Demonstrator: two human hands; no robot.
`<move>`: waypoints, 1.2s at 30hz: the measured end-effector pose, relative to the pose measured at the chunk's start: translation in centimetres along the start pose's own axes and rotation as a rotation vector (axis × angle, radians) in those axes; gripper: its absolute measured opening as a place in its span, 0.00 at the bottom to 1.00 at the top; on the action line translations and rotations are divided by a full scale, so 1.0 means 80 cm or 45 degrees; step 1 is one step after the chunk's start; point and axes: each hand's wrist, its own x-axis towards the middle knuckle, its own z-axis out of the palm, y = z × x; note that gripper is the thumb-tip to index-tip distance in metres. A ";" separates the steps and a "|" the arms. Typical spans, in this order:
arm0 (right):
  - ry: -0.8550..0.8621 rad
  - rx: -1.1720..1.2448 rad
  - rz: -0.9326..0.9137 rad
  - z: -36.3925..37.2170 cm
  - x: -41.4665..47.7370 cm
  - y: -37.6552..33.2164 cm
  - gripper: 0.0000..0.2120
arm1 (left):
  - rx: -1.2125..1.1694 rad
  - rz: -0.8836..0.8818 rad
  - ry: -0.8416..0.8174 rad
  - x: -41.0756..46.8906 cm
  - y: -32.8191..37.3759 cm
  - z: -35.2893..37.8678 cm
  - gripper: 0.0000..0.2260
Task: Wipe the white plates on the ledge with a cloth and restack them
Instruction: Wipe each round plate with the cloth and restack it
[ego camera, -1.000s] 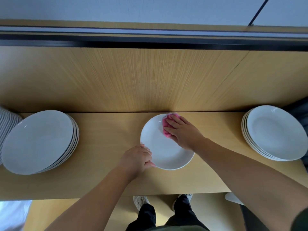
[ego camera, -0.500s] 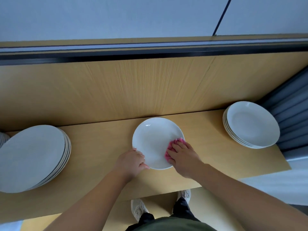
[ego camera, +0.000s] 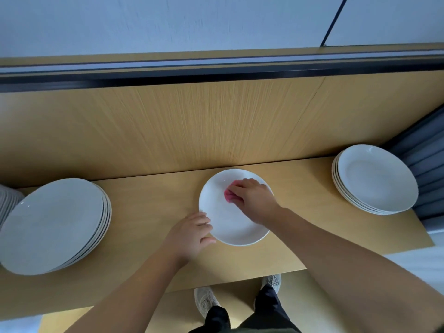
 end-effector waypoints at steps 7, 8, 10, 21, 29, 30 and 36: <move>-0.355 -0.238 0.157 0.052 0.013 -0.016 0.28 | -0.182 -0.050 0.105 0.001 -0.004 0.014 0.23; -0.368 -0.213 0.131 0.052 0.010 -0.018 0.33 | -0.183 -0.050 0.109 0.001 -0.006 0.015 0.22; -0.349 -0.227 -0.001 0.052 0.000 -0.017 0.33 | -0.173 -0.061 0.093 0.001 -0.008 0.016 0.20; -0.693 -0.228 -0.202 0.002 -0.063 0.032 0.15 | -0.148 -0.114 0.056 0.002 -0.004 0.003 0.18; -0.365 -0.264 -0.114 -0.018 0.002 0.013 0.16 | -0.172 -0.136 -0.021 0.006 -0.003 -0.001 0.18; -0.388 -0.305 -0.108 -0.009 0.005 0.013 0.20 | -0.167 -0.141 -0.026 0.007 -0.003 -0.001 0.18; -0.528 -0.289 0.033 0.016 -0.014 0.017 0.41 | -0.125 -0.181 -0.061 0.009 0.001 -0.006 0.15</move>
